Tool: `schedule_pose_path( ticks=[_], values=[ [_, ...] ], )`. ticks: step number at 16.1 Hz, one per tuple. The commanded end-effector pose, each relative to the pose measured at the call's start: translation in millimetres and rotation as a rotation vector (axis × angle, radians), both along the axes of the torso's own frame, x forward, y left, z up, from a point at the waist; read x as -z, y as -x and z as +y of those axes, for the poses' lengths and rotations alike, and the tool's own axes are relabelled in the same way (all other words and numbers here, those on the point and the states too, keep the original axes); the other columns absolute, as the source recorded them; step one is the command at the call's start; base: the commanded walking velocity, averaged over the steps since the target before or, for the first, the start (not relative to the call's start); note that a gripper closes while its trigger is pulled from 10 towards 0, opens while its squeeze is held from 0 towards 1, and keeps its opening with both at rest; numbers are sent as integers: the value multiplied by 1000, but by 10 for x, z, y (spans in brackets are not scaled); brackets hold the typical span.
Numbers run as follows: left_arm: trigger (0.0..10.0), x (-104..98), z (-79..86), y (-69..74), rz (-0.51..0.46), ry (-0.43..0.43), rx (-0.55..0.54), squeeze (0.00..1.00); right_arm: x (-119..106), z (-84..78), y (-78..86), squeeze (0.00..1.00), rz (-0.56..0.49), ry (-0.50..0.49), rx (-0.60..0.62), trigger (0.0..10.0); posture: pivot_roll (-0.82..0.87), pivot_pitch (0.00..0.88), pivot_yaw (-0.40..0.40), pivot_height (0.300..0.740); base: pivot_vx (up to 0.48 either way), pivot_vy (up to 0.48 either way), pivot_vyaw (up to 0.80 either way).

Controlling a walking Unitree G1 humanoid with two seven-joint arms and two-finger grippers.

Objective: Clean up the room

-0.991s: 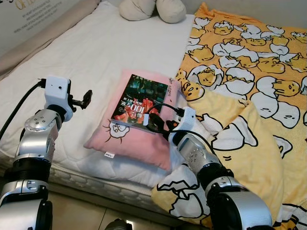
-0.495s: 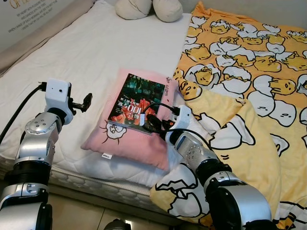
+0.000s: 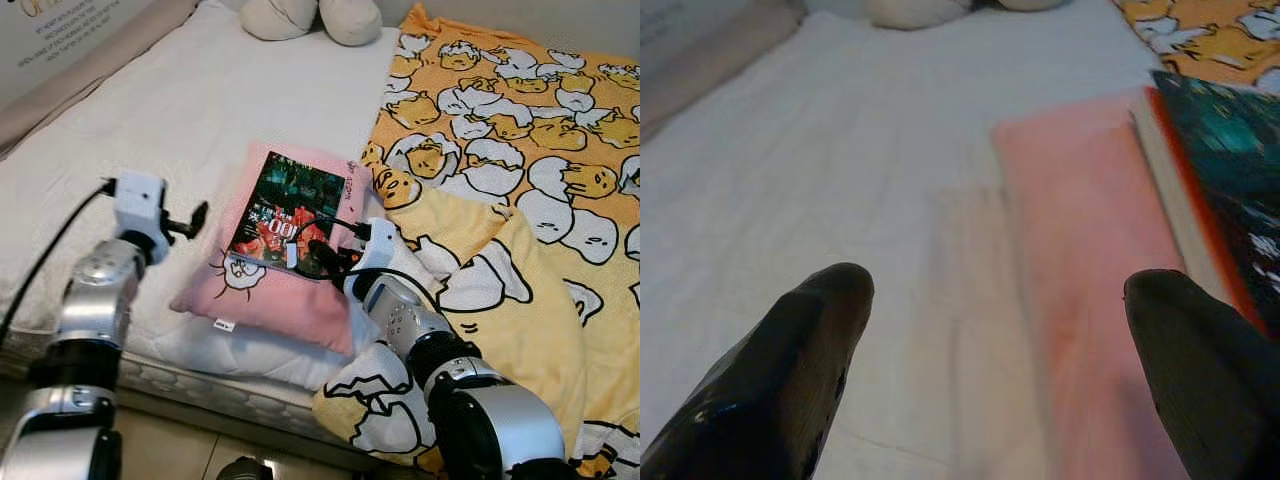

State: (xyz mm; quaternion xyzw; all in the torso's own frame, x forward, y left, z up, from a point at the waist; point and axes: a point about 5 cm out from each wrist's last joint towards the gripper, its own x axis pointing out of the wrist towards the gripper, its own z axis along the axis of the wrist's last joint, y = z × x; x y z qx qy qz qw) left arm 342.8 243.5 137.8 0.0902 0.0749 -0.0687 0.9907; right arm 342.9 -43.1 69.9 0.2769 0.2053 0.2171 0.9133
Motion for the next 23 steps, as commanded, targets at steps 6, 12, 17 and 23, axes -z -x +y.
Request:
schedule_pose_path(
  ticks=[6, 12, 17, 23],
  values=[
    [10000, 108, -161, 21, 28, 7, 30, 0, -837, 372, -182, 0, -402, -55, 14, 0, 30, 63, -18, 740, 0, 0, 0],
    [10000, 144, -227, -12, 37, -12, 28, 0, -865, 231, -191, 0, -472, 44, 60, 0, 11, 46, -11, 740, 0, 0, 0],
    [10000, 92, -294, 8, -47, 62, 76, 0, -657, -358, -92, 1000, -668, 603, 256, 10000, -6, 39, -20, 740, 0, 0, 0],
    [10000, 107, -380, -40, -63, 85, 78, 0, -389, -480, 33, 0, -576, 613, 228, 10000, -36, 33, -15, 740, 0, 0, -488]
  ],
)
